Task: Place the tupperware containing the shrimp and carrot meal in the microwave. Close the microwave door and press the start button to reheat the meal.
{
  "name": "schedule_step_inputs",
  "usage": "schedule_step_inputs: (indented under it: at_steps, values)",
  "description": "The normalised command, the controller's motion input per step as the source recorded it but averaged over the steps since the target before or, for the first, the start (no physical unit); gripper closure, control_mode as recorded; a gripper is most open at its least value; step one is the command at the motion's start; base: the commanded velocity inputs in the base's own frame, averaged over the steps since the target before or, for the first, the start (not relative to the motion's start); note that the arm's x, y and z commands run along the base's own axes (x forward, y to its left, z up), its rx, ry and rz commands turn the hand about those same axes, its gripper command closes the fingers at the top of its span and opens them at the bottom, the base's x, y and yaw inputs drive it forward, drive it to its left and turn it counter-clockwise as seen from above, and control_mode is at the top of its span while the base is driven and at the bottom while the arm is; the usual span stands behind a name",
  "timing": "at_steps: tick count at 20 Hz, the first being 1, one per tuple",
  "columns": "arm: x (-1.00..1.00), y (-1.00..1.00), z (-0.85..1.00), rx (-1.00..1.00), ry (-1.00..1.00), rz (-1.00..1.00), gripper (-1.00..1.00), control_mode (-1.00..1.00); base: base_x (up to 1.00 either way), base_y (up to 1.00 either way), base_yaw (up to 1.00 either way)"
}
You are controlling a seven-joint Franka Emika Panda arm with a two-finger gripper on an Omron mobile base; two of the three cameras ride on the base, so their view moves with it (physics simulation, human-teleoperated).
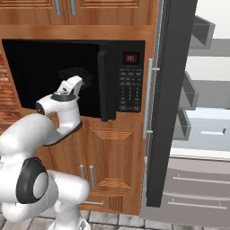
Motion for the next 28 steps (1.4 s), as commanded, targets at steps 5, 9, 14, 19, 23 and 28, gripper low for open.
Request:
schedule_step_inputs:
  at_steps: [5,9,14,19,23,28]
  values:
    - [0.54,0.17,0.38,0.0,0.11,0.41,-1.0,-1.0,0.0,0.0,0.0]
    - [0.48,0.29,0.54,-0.01,0.15,0.34,-1.0,-1.0,0.0,0.0,0.0]
    - [0.53,0.39,0.47,-0.05,0.14,0.29,-1.0,-1.0,0.0,0.0,0.0]
    - [0.61,0.56,0.5,-0.11,0.14,0.18,-1.0,-1.0,0.0,0.0,0.0]
    - [0.61,0.78,0.68,-0.21,0.15,0.08,-1.0,-1.0,0.0,0.0,0.0]
    - [0.57,0.71,0.74,-0.26,0.18,0.02,-1.0,-1.0,0.0,0.0,0.0]
